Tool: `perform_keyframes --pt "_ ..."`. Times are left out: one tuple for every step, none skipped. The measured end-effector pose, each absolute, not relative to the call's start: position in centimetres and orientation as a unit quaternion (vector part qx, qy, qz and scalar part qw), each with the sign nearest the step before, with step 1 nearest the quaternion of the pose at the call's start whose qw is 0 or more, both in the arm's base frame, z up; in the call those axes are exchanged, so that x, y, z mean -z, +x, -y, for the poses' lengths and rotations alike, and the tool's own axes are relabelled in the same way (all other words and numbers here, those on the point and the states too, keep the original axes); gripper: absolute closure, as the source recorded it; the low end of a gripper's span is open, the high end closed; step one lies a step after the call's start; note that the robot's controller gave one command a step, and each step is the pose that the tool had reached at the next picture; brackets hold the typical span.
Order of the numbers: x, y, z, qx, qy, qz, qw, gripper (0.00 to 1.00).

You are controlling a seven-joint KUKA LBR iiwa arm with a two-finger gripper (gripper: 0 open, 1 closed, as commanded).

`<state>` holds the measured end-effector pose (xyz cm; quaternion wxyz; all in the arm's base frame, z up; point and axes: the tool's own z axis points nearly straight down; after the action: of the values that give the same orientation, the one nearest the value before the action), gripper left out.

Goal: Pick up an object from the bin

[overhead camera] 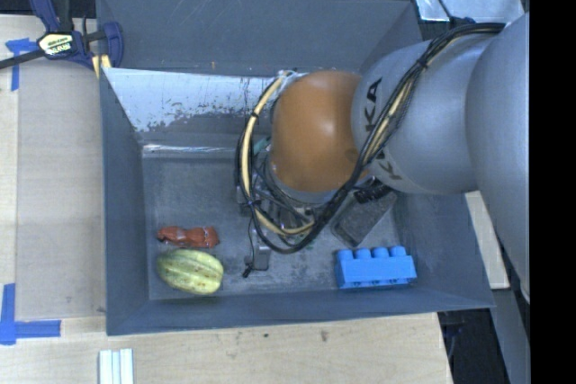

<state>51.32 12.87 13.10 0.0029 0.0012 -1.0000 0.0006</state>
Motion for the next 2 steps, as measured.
perform_keyframes --pt "-13.5 51.5 -12.8 0.000 0.000 1.000 -0.001 0.00" --pt "-12.3 51.7 -13.8 0.000 -0.016 1.000 0.001 0.00"
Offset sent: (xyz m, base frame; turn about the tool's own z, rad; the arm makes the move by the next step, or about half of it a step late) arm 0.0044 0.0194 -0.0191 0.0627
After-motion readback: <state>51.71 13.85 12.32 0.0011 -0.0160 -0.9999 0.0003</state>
